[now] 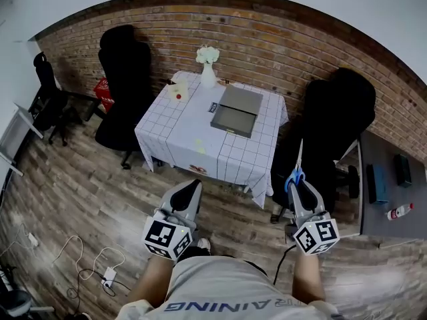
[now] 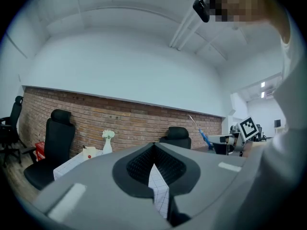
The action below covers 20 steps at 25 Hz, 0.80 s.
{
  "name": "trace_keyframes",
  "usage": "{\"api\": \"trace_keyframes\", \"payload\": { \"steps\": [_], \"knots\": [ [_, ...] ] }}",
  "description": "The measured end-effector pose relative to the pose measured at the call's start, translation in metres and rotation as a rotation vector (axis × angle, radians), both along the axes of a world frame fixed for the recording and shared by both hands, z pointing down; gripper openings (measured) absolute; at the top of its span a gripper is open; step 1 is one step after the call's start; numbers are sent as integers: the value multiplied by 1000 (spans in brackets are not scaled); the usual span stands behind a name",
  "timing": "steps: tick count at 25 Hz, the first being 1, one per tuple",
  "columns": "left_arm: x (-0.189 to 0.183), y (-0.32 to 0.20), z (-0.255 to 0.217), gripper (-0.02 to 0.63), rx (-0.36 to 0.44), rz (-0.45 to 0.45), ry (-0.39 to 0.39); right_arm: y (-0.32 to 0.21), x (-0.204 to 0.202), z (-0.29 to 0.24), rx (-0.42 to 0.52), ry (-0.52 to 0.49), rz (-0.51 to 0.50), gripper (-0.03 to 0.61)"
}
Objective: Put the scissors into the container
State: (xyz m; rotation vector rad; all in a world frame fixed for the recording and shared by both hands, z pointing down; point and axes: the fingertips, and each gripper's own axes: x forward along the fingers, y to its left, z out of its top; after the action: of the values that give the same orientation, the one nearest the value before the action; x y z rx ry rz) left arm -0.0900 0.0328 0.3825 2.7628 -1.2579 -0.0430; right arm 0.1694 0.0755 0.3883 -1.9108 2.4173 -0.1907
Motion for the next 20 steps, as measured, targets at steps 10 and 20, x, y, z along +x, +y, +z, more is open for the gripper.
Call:
{"api": "trace_keyframes", "payload": {
  "steps": [10, 20],
  "knots": [
    [-43, -76, 8, 0, -8, 41, -4, -72, -52, 6, 6, -9, 21, 101],
    [-28, -137, 21, 0, -57, 67, 1, -126, -42, 14, -38, 2, 43, 101]
  ]
}}
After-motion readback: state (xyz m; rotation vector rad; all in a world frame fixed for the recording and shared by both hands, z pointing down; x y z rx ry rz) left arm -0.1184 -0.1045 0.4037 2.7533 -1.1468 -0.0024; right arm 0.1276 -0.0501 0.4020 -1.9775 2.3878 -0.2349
